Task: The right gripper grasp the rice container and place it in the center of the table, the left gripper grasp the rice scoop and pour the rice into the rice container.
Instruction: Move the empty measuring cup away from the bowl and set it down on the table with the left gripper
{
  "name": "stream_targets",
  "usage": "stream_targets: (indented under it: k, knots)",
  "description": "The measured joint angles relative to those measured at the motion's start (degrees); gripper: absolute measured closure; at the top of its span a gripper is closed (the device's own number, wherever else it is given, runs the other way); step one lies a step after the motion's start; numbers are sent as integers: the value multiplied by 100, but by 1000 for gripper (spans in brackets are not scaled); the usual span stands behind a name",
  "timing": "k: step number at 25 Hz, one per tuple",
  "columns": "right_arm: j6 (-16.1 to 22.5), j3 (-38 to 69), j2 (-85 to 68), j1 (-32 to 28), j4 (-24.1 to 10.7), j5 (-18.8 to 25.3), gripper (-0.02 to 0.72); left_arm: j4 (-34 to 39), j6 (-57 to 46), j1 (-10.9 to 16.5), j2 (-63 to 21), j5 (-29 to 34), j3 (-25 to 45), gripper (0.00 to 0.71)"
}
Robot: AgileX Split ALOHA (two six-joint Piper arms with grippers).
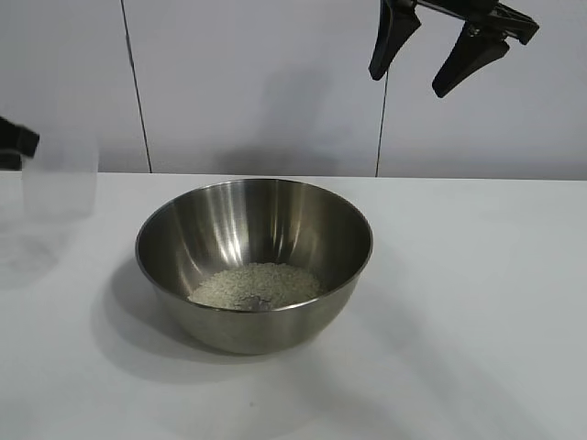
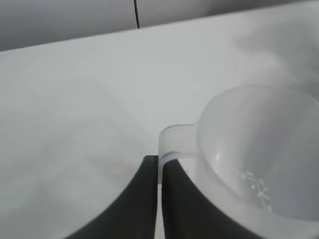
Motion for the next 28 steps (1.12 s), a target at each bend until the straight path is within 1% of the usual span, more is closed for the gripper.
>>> stream_targets:
  k: [3,6,13,21,24,28]
  knots:
    - [0,0,0,0,6,0,188,-19,687,0,332,153,-7,701]
    - [0,0,0,0,6,0,188,-23,1041,0,611,197,-90,701]
    - [0,0,0,0,6,0,188,-41,1027,0,766,270,-208,701]
    - [0,0,0,0,6,0,188,-59,747,0,788,-21,-225,699]
    - [0,0,0,0,6,0,188,-59,731,0,788,-54,-225,670]
    - [0,0,0,0,6,-17,188,-59,731,0,794,-123,-225,565]
